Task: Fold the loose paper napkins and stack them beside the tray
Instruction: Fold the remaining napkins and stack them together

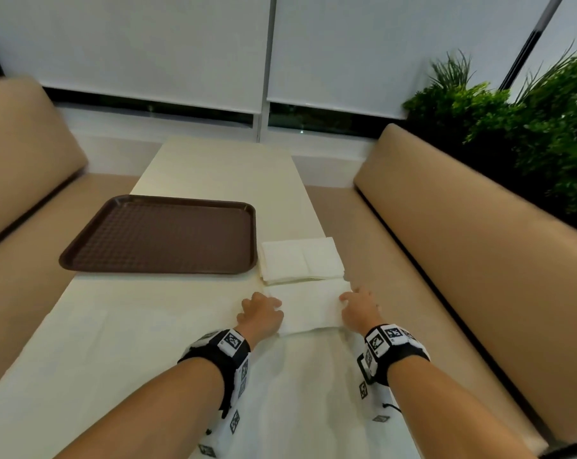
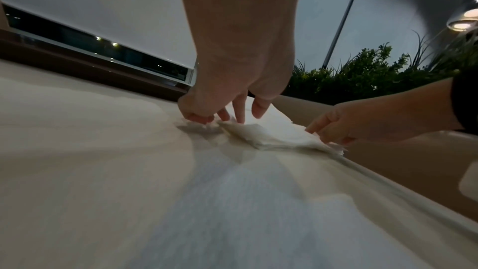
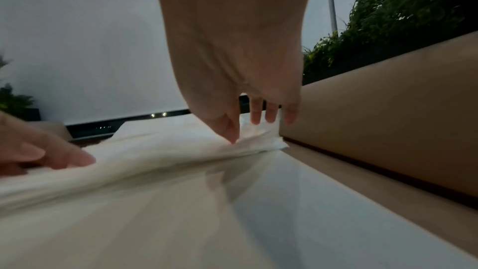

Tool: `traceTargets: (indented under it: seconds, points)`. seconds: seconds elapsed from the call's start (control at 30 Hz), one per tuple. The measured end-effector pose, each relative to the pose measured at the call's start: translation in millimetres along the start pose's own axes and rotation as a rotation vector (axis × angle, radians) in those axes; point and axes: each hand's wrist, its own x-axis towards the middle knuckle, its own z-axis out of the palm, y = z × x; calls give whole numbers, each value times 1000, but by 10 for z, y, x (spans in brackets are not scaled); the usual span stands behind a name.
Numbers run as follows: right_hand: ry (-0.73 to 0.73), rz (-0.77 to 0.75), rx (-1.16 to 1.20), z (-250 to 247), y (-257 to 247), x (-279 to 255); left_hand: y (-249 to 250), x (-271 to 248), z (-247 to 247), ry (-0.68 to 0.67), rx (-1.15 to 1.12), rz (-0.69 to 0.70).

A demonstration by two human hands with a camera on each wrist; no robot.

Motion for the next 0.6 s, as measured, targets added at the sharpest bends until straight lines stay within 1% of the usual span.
traceTargets:
  seconds: [0.03, 0.1, 0.17, 0.23, 0.3, 0.37, 0.43, 0.53, 0.6]
  points:
    - [-21, 26, -33, 10, 3, -26, -13, -24, 1, -2, 42, 11]
    - [-51, 72, -38, -48, -21, -96, -10, -106, -54, -2, 48, 36]
    - [17, 69, 44, -164, -83, -182, 15, -222, -216, 17, -23, 66]
    - [126, 6, 131, -292, -197, -328, 15, -409, -491, 54, -167, 121]
    - [121, -110, 132, -363, -373, -535, -70, -701, -815, 55, -335, 209]
    - [8, -250, 133, -361, -613, -794, -283, -1085, -1103, 32, -412, 257]
    - [-147, -376, 152, -275, -891, -1068, -596, -1493, -1309, 30, -405, 256]
    - [-348, -545, 99, 17, -1330, -1388, -1191, -2084, -1414, 78, -396, 199]
    - [-462, -600, 34, 266, -1590, -1534, -1581, -2457, -1381, 109, -413, 135]
